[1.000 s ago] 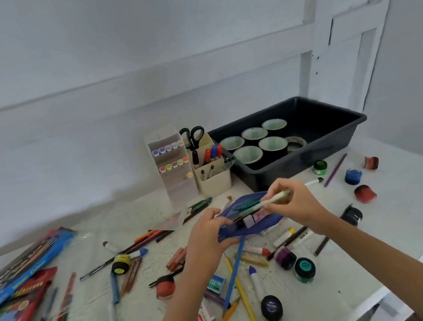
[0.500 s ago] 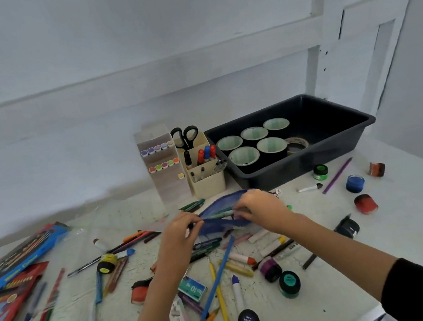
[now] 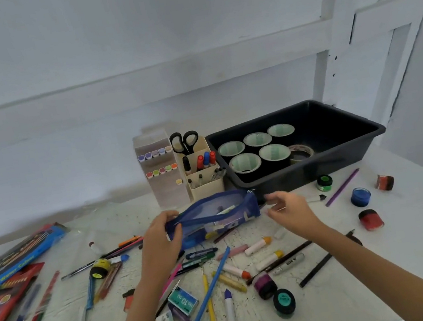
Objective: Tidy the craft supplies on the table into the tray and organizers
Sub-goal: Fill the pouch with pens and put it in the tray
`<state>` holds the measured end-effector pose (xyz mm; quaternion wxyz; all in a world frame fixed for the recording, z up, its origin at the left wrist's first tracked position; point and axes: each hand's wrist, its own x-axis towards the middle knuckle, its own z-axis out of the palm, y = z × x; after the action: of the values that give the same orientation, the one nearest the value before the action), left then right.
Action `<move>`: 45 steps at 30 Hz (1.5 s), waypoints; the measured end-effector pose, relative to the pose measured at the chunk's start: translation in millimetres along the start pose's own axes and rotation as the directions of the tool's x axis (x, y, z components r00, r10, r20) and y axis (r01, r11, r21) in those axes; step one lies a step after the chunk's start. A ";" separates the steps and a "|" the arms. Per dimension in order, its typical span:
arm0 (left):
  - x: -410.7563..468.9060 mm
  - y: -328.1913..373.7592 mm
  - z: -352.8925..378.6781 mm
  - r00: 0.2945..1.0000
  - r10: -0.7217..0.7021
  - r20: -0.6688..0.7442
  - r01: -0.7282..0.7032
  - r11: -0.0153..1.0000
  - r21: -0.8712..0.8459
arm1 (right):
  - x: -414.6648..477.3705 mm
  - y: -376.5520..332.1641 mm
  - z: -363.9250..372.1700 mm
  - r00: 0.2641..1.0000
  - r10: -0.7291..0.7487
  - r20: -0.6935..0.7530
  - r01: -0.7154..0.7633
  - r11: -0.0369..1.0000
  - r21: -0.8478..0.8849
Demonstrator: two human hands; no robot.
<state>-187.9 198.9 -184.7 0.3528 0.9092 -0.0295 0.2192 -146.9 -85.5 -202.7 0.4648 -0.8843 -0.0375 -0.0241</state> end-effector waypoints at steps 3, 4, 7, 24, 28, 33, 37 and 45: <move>1.0 17.8 12.4 0.996 0.084 -0.042 -0.079 0.990 0.116 | 6.3 -4.2 14.9 0.999 -0.019 0.041 0.010 0.976 0.218; 1.2 26.7 18.6 0.992 0.119 -0.033 -0.114 0.986 0.122 | 7.1 -6.8 18.1 0.999 -0.035 0.015 0.030 0.966 0.255; 2.5 54.8 41.1 0.977 0.213 0.026 -0.214 0.976 0.050 | 4.3 -11.6 23.3 0.995 -0.076 -0.063 0.091 0.953 0.288; -4.8 99.6 71.6 0.993 -0.115 0.014 0.114 0.938 -0.328 | -21.0 -15.0 29.1 0.934 -0.322 -0.157 0.344 0.927 0.149; -2.0 95.8 65.6 0.965 -0.263 0.008 0.251 0.910 -0.329 | -17.7 -21.2 30.9 0.915 -0.358 -0.184 0.379 0.920 0.094; 3.3 64.0 37.3 0.952 -0.239 -0.193 0.229 0.971 -0.071 | -12.9 -17.0 18.5 0.940 -0.225 -0.255 0.264 0.955 0.132; 4.2 30.4 13.3 0.892 -0.297 -0.341 0.329 0.943 0.040 | -9.7 -4.2 5.1 0.950 -0.116 -0.290 0.170 0.971 0.170; 4.6 30.6 8.3 0.931 -0.323 -0.171 0.259 0.913 -0.316 | -14.1 -8.3 4.0 0.949 -0.050 -0.311 0.138 0.954 0.267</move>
<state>-187.0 171.0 -169.0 0.5114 0.8122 0.1146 0.2562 -161.7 -78.2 -199.3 0.5858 -0.7912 -0.0120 -0.1752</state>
